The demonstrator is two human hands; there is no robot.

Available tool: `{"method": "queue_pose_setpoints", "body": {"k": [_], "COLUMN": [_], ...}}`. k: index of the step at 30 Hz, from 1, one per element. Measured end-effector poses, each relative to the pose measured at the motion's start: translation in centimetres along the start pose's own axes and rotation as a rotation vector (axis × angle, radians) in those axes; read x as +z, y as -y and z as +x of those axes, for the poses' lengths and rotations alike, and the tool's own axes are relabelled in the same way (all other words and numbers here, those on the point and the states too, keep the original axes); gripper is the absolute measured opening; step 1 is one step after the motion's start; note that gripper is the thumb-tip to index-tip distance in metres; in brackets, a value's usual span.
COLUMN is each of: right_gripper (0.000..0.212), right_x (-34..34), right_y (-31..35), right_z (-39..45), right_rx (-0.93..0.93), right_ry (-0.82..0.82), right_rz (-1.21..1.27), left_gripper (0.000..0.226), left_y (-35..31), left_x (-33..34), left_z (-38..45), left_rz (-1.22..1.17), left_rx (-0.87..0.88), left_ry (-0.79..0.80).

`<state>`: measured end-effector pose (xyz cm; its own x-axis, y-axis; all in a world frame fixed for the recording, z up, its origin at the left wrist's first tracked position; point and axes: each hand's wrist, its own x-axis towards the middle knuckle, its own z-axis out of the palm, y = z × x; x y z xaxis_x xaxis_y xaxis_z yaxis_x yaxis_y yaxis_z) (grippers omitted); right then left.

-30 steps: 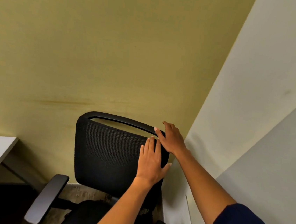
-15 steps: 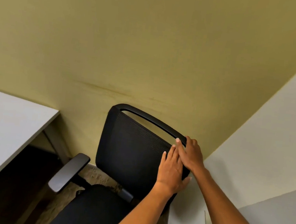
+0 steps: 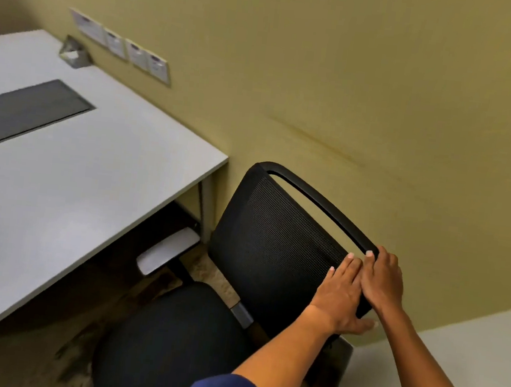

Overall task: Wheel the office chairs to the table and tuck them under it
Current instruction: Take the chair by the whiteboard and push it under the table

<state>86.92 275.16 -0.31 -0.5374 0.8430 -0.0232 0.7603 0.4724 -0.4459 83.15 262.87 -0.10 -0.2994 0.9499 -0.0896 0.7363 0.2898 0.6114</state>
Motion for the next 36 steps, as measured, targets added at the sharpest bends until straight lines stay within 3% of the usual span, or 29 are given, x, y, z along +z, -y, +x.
{"method": "queue_pose_setpoints", "body": {"k": [6,13,16,19,23,33,36], "right_gripper": [0.05,0.055,0.062,0.067,0.066,0.077,0.079], "right_x": [3.9,4.9,5.3,5.7,6.3,7.4,7.3], "right_y": [5.5,8.6,9.4,11.7,16.1,17.3,17.0], "right_z": [-2.7,-5.7,-6.0,-4.2,0.1,-3.1,-4.8], "right_rx": [-0.043,-0.069,-0.126,-0.298,-0.502,-0.54,-0.475], "right_ry": [0.042,0.085,0.14,0.276,0.463,0.441,0.452], "right_rz": [-0.016,0.016,-0.022,-0.114,-0.03,-0.032,-0.002], "left_gripper": [0.106,0.1,0.089,0.072,0.053,0.041,0.034], "left_y": [5.0,6.2,6.6,6.7,6.0,5.4,5.3], "left_x": [-2.4,-2.7,-2.2,-1.2,-1.7,-2.0,-1.6], "left_z": [-4.6,-8.2,-10.1,-11.0,-8.9,-10.6,-11.6], "left_rz": [-0.037,-0.013,0.001,0.021,0.057,0.063,0.036], "left_rx": [-0.049,-0.099,-0.105,-0.129,-0.185,-0.315,-0.32], "left_ry": [-0.056,-0.174,-0.33,-0.536,-0.731,-0.867,-0.887]}}
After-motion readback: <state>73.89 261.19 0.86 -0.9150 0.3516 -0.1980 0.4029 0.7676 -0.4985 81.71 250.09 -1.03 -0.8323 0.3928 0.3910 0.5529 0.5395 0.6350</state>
